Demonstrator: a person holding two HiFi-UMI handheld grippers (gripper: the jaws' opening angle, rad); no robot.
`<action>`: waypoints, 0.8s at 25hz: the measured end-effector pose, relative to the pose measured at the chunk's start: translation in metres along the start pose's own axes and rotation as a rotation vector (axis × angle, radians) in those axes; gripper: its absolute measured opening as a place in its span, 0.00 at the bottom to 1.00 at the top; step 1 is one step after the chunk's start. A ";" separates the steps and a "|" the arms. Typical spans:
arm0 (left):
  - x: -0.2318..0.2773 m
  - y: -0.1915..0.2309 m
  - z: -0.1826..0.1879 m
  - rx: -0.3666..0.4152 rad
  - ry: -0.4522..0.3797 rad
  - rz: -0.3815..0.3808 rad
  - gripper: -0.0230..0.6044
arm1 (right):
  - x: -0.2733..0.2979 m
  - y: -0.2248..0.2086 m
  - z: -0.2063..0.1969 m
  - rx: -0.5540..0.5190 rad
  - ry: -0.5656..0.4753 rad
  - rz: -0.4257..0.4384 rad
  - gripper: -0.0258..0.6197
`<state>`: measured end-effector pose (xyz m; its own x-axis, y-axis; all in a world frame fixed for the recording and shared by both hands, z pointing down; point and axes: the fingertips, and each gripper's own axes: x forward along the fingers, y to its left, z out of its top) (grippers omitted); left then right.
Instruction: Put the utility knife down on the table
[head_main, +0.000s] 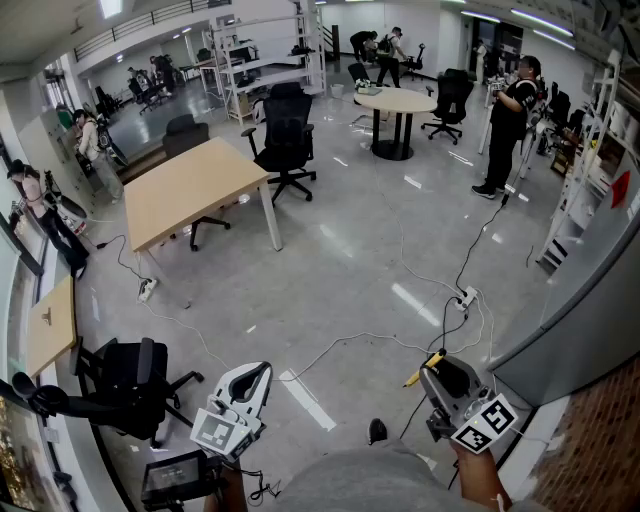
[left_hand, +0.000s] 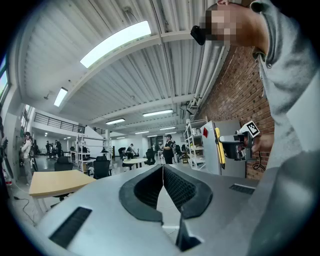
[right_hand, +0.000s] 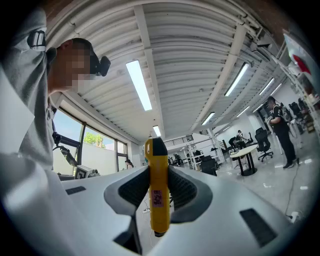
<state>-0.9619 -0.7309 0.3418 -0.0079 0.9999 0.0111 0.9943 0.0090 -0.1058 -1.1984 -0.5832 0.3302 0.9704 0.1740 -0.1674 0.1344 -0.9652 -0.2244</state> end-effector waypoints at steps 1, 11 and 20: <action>0.000 0.000 -0.003 0.000 0.014 0.001 0.05 | -0.002 0.000 0.001 0.001 0.000 -0.006 0.22; 0.015 -0.020 -0.004 -0.001 -0.018 -0.077 0.05 | -0.014 -0.006 0.007 0.021 -0.019 -0.032 0.22; 0.013 -0.010 -0.006 -0.009 -0.010 -0.026 0.05 | -0.003 -0.013 0.008 0.029 -0.022 0.000 0.22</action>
<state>-0.9717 -0.7182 0.3491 -0.0343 0.9994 0.0039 0.9947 0.0345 -0.0968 -1.2051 -0.5699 0.3257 0.9658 0.1782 -0.1882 0.1278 -0.9592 -0.2523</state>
